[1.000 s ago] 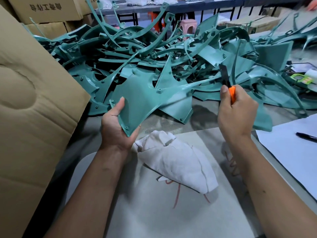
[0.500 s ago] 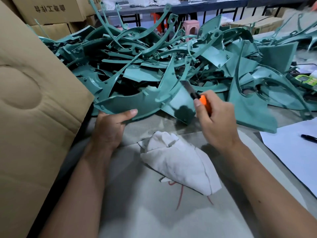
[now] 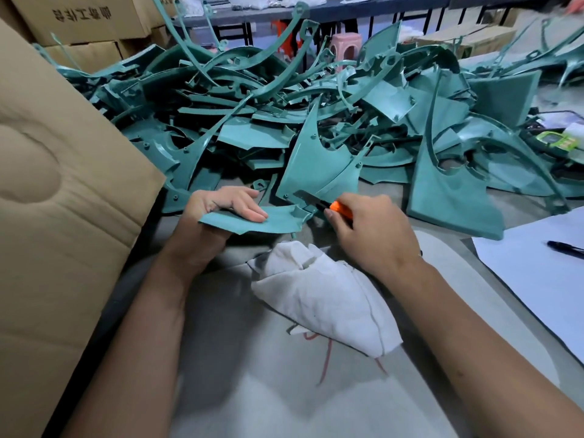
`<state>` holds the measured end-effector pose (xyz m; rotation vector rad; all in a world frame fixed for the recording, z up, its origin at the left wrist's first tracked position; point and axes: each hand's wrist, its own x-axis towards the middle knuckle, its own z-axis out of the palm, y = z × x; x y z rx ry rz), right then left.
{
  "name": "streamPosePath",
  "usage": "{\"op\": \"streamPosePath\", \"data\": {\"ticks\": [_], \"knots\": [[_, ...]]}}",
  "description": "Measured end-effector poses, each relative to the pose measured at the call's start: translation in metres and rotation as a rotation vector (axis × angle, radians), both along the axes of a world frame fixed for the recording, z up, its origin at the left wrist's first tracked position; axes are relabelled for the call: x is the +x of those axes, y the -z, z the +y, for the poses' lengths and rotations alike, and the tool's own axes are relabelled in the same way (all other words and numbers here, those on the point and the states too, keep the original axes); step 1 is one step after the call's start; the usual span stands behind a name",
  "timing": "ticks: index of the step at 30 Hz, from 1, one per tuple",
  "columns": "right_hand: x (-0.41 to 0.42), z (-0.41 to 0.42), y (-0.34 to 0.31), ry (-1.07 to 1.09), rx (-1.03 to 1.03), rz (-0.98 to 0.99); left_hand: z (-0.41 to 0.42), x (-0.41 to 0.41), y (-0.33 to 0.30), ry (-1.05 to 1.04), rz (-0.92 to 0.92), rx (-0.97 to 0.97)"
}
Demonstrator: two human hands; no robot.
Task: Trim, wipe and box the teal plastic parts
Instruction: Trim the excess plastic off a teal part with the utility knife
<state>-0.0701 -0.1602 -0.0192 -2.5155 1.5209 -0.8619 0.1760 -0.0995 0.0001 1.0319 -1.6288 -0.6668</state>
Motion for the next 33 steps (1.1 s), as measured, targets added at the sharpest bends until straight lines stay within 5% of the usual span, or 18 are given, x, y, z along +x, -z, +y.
{"op": "streamPosePath", "data": {"ticks": [10,15,21,33], "knots": [[-0.026,-0.017,-0.005,0.384,-0.009,-0.104,-0.005,0.004,-0.003,0.01,-0.079,-0.084],[-0.008,-0.002,-0.006,0.095,-0.081,-0.065,-0.005,-0.003,-0.011,0.001,-0.229,-0.159],[-0.006,0.002,-0.003,-0.035,-0.019,0.011,-0.003,-0.011,-0.012,0.001,-0.178,-0.138],[-0.031,-0.01,-0.007,0.359,0.094,-0.089,-0.004,-0.01,-0.014,0.004,-0.233,-0.077]]}}
